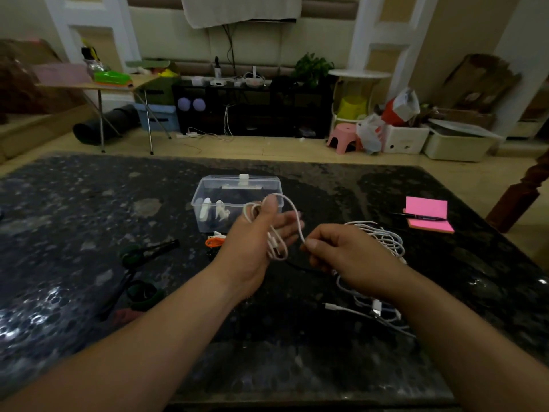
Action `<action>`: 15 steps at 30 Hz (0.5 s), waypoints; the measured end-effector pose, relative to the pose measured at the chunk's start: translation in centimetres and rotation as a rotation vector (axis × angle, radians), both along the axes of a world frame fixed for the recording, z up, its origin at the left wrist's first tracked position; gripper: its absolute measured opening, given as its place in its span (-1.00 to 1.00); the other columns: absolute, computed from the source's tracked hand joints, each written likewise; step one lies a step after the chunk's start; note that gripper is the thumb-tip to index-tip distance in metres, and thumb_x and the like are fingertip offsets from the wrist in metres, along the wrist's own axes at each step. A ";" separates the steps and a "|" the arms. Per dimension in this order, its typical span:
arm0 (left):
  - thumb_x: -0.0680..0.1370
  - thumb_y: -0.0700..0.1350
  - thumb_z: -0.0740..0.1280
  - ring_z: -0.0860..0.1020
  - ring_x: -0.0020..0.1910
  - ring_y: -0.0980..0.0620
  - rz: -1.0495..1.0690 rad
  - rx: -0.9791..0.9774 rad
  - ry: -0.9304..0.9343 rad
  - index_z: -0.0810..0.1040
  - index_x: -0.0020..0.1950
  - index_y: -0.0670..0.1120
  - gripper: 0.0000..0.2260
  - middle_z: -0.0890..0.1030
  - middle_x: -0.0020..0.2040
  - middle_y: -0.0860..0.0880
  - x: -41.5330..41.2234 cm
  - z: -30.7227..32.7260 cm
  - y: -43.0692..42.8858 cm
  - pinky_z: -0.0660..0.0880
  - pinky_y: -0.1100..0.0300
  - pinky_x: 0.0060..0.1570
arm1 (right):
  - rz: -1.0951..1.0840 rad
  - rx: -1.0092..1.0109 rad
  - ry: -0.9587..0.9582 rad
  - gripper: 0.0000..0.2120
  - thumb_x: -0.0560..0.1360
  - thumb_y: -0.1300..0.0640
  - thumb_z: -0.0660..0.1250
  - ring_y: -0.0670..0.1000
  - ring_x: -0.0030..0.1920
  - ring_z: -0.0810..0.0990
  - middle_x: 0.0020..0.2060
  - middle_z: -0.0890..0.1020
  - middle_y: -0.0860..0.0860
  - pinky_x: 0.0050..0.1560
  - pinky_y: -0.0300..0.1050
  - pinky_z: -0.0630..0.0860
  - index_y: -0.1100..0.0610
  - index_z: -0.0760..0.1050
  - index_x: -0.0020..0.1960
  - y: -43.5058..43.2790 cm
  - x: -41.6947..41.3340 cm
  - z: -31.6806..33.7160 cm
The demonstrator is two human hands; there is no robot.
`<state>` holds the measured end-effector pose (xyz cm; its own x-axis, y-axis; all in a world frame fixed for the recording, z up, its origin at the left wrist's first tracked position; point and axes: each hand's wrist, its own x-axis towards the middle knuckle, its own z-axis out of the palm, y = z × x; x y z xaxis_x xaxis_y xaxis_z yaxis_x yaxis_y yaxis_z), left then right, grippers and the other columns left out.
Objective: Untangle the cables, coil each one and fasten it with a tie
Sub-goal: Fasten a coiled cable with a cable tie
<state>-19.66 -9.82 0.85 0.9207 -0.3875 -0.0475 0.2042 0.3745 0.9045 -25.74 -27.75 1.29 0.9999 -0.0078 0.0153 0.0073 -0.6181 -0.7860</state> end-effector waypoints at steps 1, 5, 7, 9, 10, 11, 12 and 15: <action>0.72 0.03 0.24 0.72 0.12 -0.19 -0.028 0.008 -0.011 0.52 0.30 -0.19 -0.68 0.70 0.19 -0.28 -0.4 0.1 -0.3 0.64 -0.14 0.21 | -0.011 -0.019 -0.032 -0.79 0.69 0.09 0.33 -0.12 -0.34 0.56 -0.31 0.68 0.01 -0.21 -0.06 0.52 0.10 0.64 -0.09 0.6 0.2 -0.2; 0.73 -0.04 0.26 0.66 -0.14 -0.06 -0.018 0.025 -0.022 0.52 0.05 -0.12 -0.83 0.68 -0.09 -0.15 -0.7 0.5 -0.4 0.63 0.03 -0.09 | 0.033 -0.023 -0.063 -0.78 0.69 0.07 0.34 -0.16 -0.33 0.57 -0.22 0.71 -0.02 -0.25 -0.18 0.49 0.06 0.64 -0.11 2.6 0.2 0.0; 0.72 -0.06 0.27 0.62 -0.17 -0.05 0.022 -0.008 0.019 0.49 -0.02 -0.11 -0.83 0.54 -0.23 -0.08 0.0 1.0 0.2 0.62 0.03 -0.10 | 0.078 -0.067 -0.064 -0.81 0.68 0.02 0.34 -0.16 -0.26 0.61 -0.15 0.71 -0.07 -0.19 -0.20 0.49 0.01 0.64 -0.08 2.8 0.0 0.6; 0.72 -0.08 0.28 0.55 -0.30 0.01 0.055 -0.069 0.062 0.48 -0.07 -0.10 -0.81 0.45 -0.31 -0.04 0.6 1.6 0.8 0.64 0.08 -0.20 | 0.067 -0.196 -0.040 -0.86 0.65 -0.06 0.38 -0.19 -0.23 0.61 -0.17 0.69 -0.11 -0.20 -0.22 0.46 -0.06 0.64 -0.04 2.1 -0.3 1.3; 0.72 -0.08 0.29 0.47 -0.36 0.04 0.073 -0.085 0.072 0.48 -0.11 -0.08 -0.78 0.41 -0.34 -0.03 0.8 1.9 1.2 0.59 0.15 -0.29 | 0.061 -0.260 -0.012 -0.88 0.63 -0.09 0.40 -0.20 -0.22 0.61 -0.18 0.68 -0.12 -0.19 -0.22 0.47 -0.08 0.64 -0.02 1.3 -0.4 1.6; 0.71 -0.09 0.30 0.40 -0.39 0.06 0.085 -0.084 0.072 0.47 -0.14 -0.06 -0.77 0.36 -0.35 -0.02 1.1 2.2 1.5 0.52 0.21 -0.36 | 0.057 -0.298 0.023 -0.89 0.61 -0.11 0.41 -0.21 -0.20 0.62 -0.18 0.68 -0.13 -0.16 -0.20 0.50 -0.10 0.64 -0.02 0.5 -0.5 1.8; 0.71 -0.10 0.31 0.34 -0.40 0.08 0.085 -0.068 0.062 0.47 -0.15 -0.05 -0.77 0.33 -0.35 -0.01 1.4 2.4 1.9 0.43 0.26 -0.41 | 0.050 -0.308 0.061 -0.89 0.61 -0.11 0.42 -0.22 -0.18 0.64 -0.18 0.69 -0.14 -0.12 -0.17 0.54 -0.11 0.65 -0.02 -0.5 -0.6 2.0; 0.68 -0.06 0.36 0.30 -0.41 0.08 0.040 0.095 -0.030 0.48 -0.10 -0.05 -0.81 0.34 -0.32 -0.02 2.0 2.5 2.6 0.31 0.27 -0.47 | -0.002 -0.132 0.082 -0.86 0.62 -0.10 0.41 -0.16 -0.22 0.68 -0.21 0.73 -0.09 -0.09 -0.09 0.58 -0.07 0.68 -0.04 -2.7 -1.1 2.6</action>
<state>-17.61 -7.20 3.33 0.9367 -0.3457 -0.0547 0.1636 0.2943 0.9416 -26.83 -30.50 3.86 0.9978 -0.0131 -0.0656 -0.0551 -0.7162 -0.6958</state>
